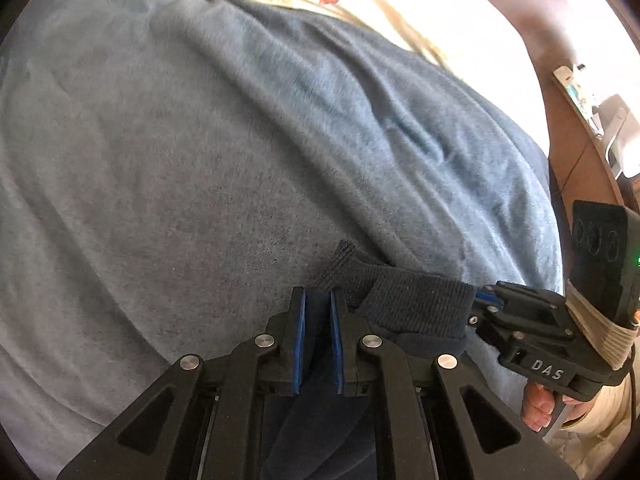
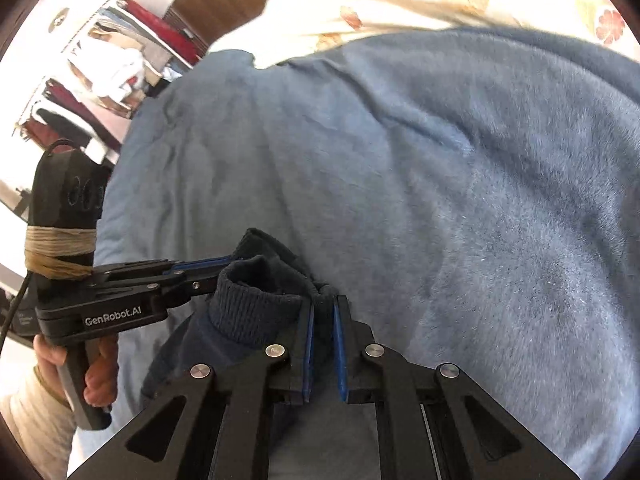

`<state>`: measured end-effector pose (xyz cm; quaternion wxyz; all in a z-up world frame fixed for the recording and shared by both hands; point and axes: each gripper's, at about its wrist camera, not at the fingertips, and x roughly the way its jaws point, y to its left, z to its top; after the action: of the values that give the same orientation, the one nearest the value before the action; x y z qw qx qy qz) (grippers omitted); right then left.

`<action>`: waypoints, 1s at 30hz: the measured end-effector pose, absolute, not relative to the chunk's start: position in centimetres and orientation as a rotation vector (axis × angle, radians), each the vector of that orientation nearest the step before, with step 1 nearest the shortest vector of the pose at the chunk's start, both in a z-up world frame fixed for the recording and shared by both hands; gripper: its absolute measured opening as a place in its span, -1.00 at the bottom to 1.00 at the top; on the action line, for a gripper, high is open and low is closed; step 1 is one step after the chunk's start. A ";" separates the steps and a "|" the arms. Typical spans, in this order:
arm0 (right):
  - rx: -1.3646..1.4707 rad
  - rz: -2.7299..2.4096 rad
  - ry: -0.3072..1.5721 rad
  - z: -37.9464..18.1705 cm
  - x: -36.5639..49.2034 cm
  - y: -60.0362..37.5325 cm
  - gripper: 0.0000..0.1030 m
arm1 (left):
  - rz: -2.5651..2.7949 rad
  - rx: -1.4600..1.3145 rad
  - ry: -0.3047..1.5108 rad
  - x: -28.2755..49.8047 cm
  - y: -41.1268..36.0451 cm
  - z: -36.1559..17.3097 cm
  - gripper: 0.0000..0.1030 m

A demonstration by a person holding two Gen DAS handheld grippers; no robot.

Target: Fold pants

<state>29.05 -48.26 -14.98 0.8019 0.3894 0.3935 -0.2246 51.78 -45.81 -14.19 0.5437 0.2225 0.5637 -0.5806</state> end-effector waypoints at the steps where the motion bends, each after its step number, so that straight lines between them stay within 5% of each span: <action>1: 0.843 -0.477 0.857 -15.3 29.2 -48.4 -0.80 | -1.371 0.529 1.335 51.8 -45.8 -14.1 -0.71; 8: 0.788 -0.642 0.891 -14.0 27.4 -48.2 -0.44 | -1.318 0.546 1.145 52.7 -44.2 -9.8 -0.35; 27: 0.921 -0.430 0.798 -14.8 27.7 -46.0 -0.43 | -1.423 0.694 1.317 48.9 -45.5 -14.6 -0.39; 30: 0.918 -0.412 0.812 -15.1 28.5 -45.9 -0.43 | -1.426 0.690 1.331 48.5 -45.2 -14.5 -0.66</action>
<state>28.46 -45.88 -15.09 0.7981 0.4277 0.3785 -0.1921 48.54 -45.22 -14.54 0.5110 0.2869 0.5529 -0.5923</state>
